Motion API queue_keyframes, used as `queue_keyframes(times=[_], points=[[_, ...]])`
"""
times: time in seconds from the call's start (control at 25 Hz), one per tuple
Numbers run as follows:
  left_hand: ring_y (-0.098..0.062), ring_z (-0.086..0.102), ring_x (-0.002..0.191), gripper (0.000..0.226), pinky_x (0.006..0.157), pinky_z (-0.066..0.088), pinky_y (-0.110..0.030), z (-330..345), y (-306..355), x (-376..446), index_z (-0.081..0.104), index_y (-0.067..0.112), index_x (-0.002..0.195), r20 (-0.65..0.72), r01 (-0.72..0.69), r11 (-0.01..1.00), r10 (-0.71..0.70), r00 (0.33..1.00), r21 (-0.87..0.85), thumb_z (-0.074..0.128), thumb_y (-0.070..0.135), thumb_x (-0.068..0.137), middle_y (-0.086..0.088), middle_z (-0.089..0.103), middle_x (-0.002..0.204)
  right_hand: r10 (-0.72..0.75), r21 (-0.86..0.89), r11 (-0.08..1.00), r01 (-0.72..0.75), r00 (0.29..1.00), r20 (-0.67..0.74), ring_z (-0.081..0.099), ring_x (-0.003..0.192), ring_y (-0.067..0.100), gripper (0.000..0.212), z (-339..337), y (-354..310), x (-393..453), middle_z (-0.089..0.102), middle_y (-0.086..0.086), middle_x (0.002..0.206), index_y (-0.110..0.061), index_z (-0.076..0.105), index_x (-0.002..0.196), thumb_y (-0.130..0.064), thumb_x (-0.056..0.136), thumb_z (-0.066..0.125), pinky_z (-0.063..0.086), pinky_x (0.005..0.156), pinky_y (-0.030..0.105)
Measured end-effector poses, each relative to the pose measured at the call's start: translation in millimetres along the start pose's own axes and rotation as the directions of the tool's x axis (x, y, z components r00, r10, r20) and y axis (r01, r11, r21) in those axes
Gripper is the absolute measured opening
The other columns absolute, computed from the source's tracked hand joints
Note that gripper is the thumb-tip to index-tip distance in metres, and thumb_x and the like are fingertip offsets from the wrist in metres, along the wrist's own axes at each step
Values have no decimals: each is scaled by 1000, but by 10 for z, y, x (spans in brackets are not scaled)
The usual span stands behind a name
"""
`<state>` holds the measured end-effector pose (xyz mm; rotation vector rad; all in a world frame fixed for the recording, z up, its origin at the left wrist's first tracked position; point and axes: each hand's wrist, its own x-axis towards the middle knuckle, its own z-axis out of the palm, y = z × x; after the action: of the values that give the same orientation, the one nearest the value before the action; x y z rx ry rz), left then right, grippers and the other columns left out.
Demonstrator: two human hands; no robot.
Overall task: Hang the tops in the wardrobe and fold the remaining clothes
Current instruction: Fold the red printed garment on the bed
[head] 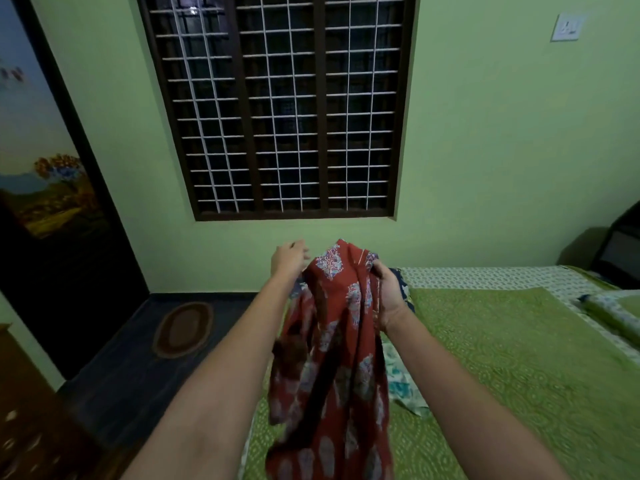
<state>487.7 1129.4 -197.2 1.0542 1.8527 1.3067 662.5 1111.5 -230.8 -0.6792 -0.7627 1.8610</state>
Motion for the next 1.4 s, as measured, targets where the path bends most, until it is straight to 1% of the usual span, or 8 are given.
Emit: queue_keyframes(times=[0.12, 0.28, 0.44, 0.6, 0.8, 1.0, 1.2, 1.4], points=[[-31, 63, 81, 53, 67, 55, -32, 142, -694, -189, 66, 1, 95, 242, 417, 905, -387, 890, -87, 47, 50, 93, -19, 67, 89, 6, 17, 1000, -5, 999, -31, 69, 78, 28, 46, -23, 22, 35, 71, 13, 88, -7, 76, 87, -44, 92, 48, 54, 81, 37], [-4, 65, 87, 53, 86, 51, -25, 279, -871, -462, 62, 15, 116, 502, 529, 793, -339, 795, -303, 45, 59, 91, 7, 71, 95, 132, -114, 985, -129, 991, 20, 70, 77, 29, 58, -73, 110, -27, 72, 15, 91, -8, 78, 82, -60, 81, 51, 52, 79, 40], [-35, 61, 111, 95, 97, 47, -51, 203, -876, -395, 66, 10, 114, 651, 587, 672, -201, 732, -452, 26, 86, 75, -21, 65, 117, 246, -168, 957, -236, 968, 44, 68, 90, 33, 65, -313, 100, -97, 70, 18, 105, -8, 77, 93, -65, 73, 52, 48, 89, 46], [-29, 62, 104, 19, 94, 49, -47, 160, -917, -195, 62, 22, 113, 328, 306, 787, -139, 934, -536, 57, 24, 94, -14, 62, 125, 249, -152, 959, -238, 967, 56, 64, 101, 33, 54, -699, 92, -196, 68, 17, 112, -8, 72, 108, -49, 75, 67, 43, 99, 47], [-28, 62, 103, 13, 94, 50, -43, 91, -1072, 14, 65, 21, 98, 47, 116, 912, -106, 993, -394, 55, 12, 95, -14, 64, 119, 150, 3, 988, -152, 978, -147, 66, 94, 30, 47, -1338, 169, -165, 69, 17, 107, -3, 67, 113, -37, 81, 65, 49, 92, 43], [-30, 59, 108, 16, 88, 50, -38, -148, -1279, 34, 63, 17, 109, -158, 3, 994, -20, 987, -111, 54, 16, 96, -10, 62, 115, 52, -348, 894, -281, 839, -542, 66, 60, 17, 29, -1793, 173, -186, 66, 8, 72, 3, 56, 112, -21, 102, 43, 54, 56, 26], [-32, 61, 107, 40, 88, 52, -40, -63, -1112, -168, 46, 28, 136, 112, -77, 997, 78, 991, -20, 52, 21, 97, -9, 59, 124, 277, -587, 635, -502, 858, -433, 62, 93, 21, 31, -1649, 163, -205, 68, 5, 99, -10, 58, 104, -38, 100, 44, 40, 76, 33], [-32, 55, 119, 54, 98, 47, -50, 152, -606, -370, 29, 47, 141, 244, -93, 985, 126, 962, -143, 53, 29, 96, -14, 45, 142, 412, -680, 425, -598, 796, -442, 50, 67, 16, 23, -1315, 885, -19, 57, 7, 101, -10, 56, 113, -27, 100, 48, 36, 57, 25]])
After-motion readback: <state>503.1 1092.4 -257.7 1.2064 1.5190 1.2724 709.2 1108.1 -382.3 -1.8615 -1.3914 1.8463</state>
